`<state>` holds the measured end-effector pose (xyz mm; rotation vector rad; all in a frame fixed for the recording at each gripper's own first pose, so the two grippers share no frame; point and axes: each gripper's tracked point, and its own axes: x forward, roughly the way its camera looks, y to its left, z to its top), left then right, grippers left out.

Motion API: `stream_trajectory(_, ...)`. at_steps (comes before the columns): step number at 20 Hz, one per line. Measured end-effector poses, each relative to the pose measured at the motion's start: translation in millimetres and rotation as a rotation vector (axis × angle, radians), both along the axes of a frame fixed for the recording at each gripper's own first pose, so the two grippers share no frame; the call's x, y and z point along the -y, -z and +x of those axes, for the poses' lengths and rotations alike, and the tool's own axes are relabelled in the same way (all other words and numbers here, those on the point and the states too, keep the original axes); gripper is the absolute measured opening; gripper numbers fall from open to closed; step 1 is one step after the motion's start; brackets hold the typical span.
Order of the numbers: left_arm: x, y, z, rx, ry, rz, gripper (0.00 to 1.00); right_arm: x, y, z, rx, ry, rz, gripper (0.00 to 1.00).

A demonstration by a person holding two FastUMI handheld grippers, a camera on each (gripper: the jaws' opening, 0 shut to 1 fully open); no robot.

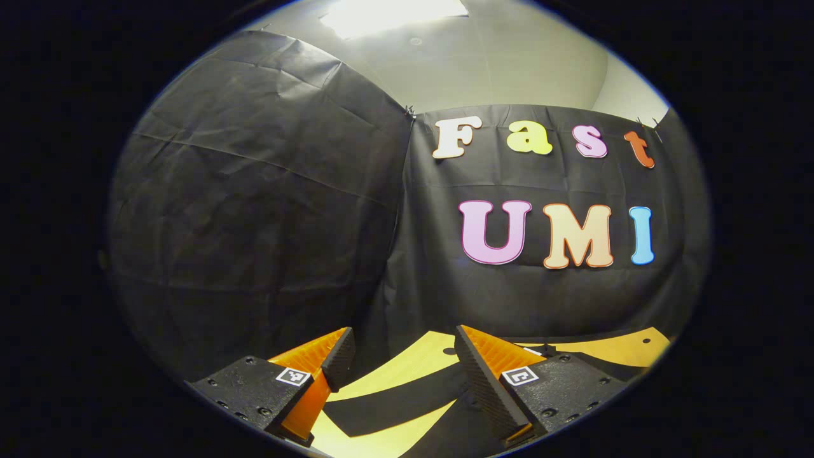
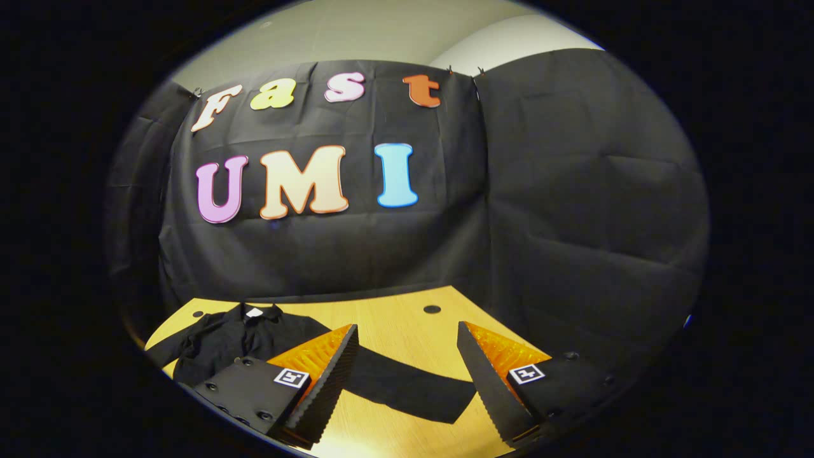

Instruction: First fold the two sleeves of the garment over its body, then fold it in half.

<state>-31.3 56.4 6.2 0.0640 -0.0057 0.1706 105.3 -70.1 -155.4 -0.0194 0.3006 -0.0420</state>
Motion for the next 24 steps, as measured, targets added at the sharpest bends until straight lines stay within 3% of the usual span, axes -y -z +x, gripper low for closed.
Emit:
stream_trajectory(4, -6.0, 0.7, -2.0, -0.004, -0.019, 0.008, 0.92, 19.7, 52.3, 13.5, -0.111, 0.041, 0.054, 0.98)
stream_trajectory(7, -12.0, -0.8, -4.9, -0.010, -0.038, 0.012, 0.92, 33.5, 80.7, 25.3, -0.164, 0.067, 0.044, 0.98)
stream_trajectory(8, -13.2, -0.1, -6.0, -0.010, -0.047, 0.011, 0.92, 36.5, 87.4, 28.6, -0.178, 0.072, 0.036, 0.94)
stream_trajectory(10, -17.6, -1.9, -9.7, -0.008, -0.063, 0.011, 0.93, 36.0, 99.9, 37.6, -0.209, 0.077, 0.027, 0.97)
stream_trajectory(11, -19.1, -2.8, -10.0, -0.008, -0.069, 0.014, 0.93, 36.1, 105.3, 42.1, -0.223, 0.080, 0.031, 0.94)
stream_trajectory(12, -19.8, -2.3, -12.3, -0.010, -0.075, 0.019, 0.92, 37.9, 113.3, 45.1, -0.237, 0.082, 0.040, 0.98)
stream_trajectory(13, -20.6, -2.0, -14.1, -0.012, -0.079, 0.025, 0.92, 40.5, 119.4, 46.8, -0.253, 0.084, 0.050, 0.94)
stream_trajectory(14, -20.2, -2.1, -15.3, -0.014, -0.081, 0.031, 0.92, 44.9, 127.0, 47.6, -0.266, 0.087, 0.054, 0.98)
stream_trajectory(15, -18.4, -2.1, -14.9, -0.015, -0.082, 0.035, 0.93, 47.4, 132.3, 49.6, -0.277, 0.090, 0.053, 0.94)
stream_trajectory(19, -14.6, -3.6, -18.1, -0.014, -0.081, 0.034, 0.93, 50.3, 154.9, 55.7, -0.329, 0.101, 0.063, 0.94)
stream_trajectory(20, -13.4, -3.6, -17.7, -0.016, -0.081, 0.035, 0.92, 53.8, 164.1, 56.1, -0.346, 0.104, 0.064, 0.98)
stream_trajectory(21, -12.9, -2.3, -17.9, -0.018, -0.082, 0.037, 0.93, 57.6, 172.4, 56.5, -0.366, 0.107, 0.062, 0.94)
stream_trajectory(22, -11.3, -0.2, -17.4, -0.022, -0.081, 0.039, 0.93, 61.9, 179.9, 53.8, -0.385, 0.109, 0.059, 0.98)
stream_trajectory(23, -10.6, 1.4, -17.7, -0.027, -0.082, 0.039, 0.93, 63.5, 187.6, 50.5, -0.412, 0.108, 0.062, 0.94)
stream_trajectory(24, -8.8, 2.6, -17.5, -0.032, -0.082, 0.037, 0.93, 64.0, 193.2, 45.1, -0.429, 0.104, 0.065, 0.98)
